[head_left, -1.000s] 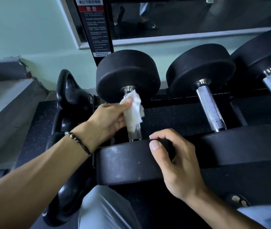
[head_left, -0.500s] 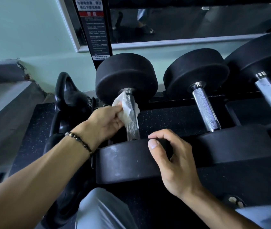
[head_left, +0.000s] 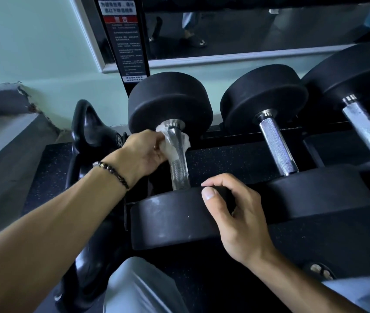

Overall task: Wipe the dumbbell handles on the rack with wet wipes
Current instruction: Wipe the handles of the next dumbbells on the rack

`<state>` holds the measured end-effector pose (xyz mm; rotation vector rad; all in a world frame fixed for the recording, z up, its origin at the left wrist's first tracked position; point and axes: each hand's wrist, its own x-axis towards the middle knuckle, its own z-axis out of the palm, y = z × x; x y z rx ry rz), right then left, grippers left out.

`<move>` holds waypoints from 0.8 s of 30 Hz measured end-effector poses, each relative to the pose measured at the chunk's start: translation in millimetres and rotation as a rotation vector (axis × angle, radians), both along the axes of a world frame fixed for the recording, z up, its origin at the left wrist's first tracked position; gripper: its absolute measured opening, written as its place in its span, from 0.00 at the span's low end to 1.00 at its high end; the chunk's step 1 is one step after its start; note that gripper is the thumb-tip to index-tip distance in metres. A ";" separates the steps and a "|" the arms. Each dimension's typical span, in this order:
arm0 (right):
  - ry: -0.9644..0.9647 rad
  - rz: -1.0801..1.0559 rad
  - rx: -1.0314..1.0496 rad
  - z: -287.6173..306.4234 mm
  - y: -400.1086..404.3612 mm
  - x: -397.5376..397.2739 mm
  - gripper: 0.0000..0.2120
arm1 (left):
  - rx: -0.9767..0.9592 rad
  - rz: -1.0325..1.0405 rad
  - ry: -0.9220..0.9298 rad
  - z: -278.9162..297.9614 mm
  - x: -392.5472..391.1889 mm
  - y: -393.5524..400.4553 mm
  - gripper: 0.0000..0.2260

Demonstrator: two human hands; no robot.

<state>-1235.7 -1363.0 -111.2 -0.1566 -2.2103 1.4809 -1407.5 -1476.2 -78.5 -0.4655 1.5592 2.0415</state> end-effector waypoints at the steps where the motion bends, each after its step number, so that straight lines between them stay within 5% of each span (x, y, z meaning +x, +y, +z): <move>1: -0.002 0.002 -0.001 0.3 -0.2 0.3 0.15 | -0.009 -0.013 0.005 -0.7 3.7 -0.8 0.08; 5: 0.011 -0.003 0.000 0.9 -0.3 0.4 0.15 | -0.091 -0.174 0.088 1.4 19.7 -9.2 0.08; 9: 0.002 0.002 0.005 0.7 0.6 0.9 0.15 | -0.073 -0.050 0.123 10.2 8.0 2.6 0.08; 12: 0.001 -0.002 0.008 2.0 -0.2 1.4 0.15 | -0.114 -0.142 0.152 7.5 18.5 -7.1 0.07; 17: -0.051 0.024 0.010 5.7 0.4 3.3 0.15 | -0.240 -0.102 0.385 20.4 34.4 -27.6 0.05; 24: -0.271 0.094 -0.082 54.0 26.9 -4.8 0.31 | -0.268 -0.253 0.595 61.1 56.0 -26.3 0.45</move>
